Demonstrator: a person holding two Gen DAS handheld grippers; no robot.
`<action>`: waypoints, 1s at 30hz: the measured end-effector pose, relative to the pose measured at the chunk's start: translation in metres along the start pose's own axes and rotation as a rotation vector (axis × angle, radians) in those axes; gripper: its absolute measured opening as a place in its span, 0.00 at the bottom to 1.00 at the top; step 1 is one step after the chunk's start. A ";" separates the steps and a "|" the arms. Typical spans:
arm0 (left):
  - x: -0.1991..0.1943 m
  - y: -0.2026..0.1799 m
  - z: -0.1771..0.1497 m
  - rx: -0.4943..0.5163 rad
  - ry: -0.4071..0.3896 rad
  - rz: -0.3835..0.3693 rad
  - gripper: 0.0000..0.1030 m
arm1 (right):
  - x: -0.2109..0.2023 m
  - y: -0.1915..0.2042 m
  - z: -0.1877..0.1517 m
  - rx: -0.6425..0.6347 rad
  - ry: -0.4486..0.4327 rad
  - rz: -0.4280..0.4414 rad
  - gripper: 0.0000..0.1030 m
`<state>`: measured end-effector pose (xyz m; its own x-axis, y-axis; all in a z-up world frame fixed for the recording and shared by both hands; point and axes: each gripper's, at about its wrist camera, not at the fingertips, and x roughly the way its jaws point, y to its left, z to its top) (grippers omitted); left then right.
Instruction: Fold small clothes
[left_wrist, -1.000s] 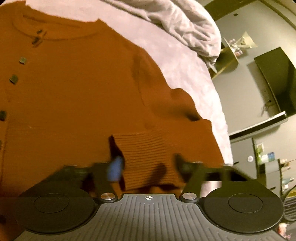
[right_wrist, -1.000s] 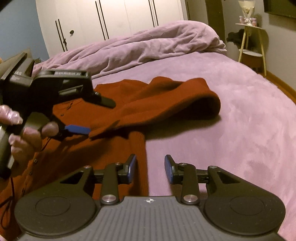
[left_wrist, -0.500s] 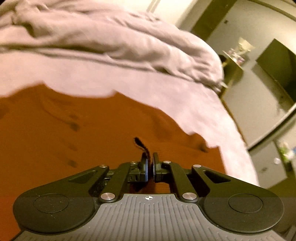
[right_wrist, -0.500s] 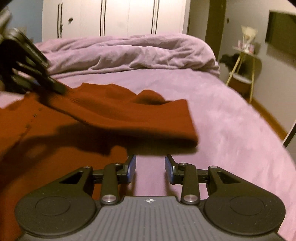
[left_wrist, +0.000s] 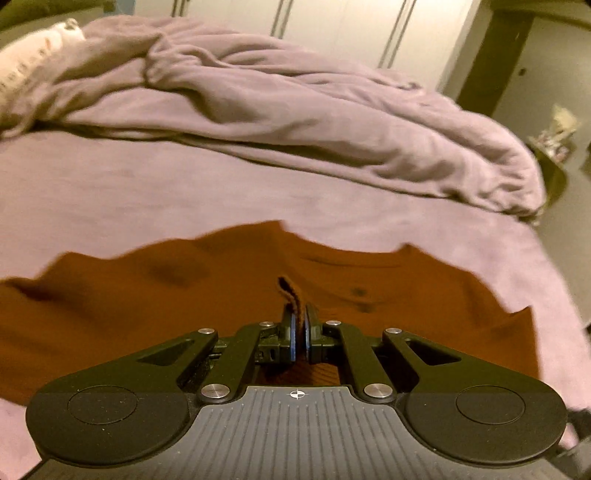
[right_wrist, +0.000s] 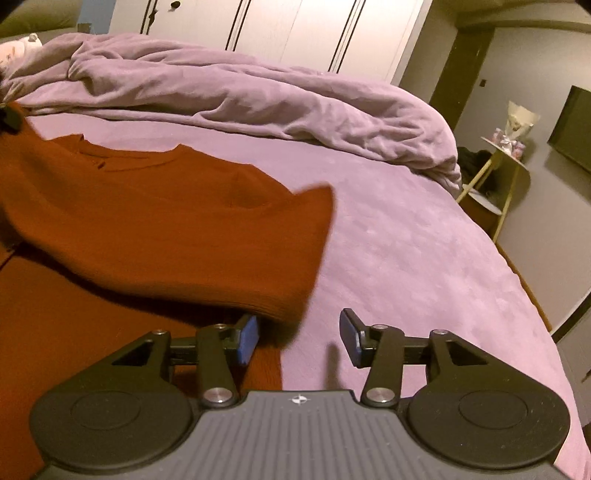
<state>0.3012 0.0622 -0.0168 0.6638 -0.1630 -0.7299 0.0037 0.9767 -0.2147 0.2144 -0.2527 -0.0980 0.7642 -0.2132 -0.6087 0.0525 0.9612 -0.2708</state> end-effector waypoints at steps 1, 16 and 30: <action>0.000 0.007 0.000 0.008 0.001 0.022 0.06 | 0.003 0.001 0.001 -0.004 0.001 -0.003 0.45; 0.011 0.060 -0.010 0.011 0.021 0.155 0.05 | 0.026 0.035 0.020 -0.177 -0.041 -0.011 0.20; 0.019 0.081 -0.038 -0.092 0.108 -0.060 0.45 | 0.016 0.036 0.010 -0.207 -0.071 -0.086 0.16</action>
<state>0.2851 0.1327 -0.0728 0.5803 -0.2393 -0.7785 -0.0307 0.9487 -0.3146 0.2351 -0.2203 -0.1101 0.8063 -0.2731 -0.5247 -0.0081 0.8818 -0.4715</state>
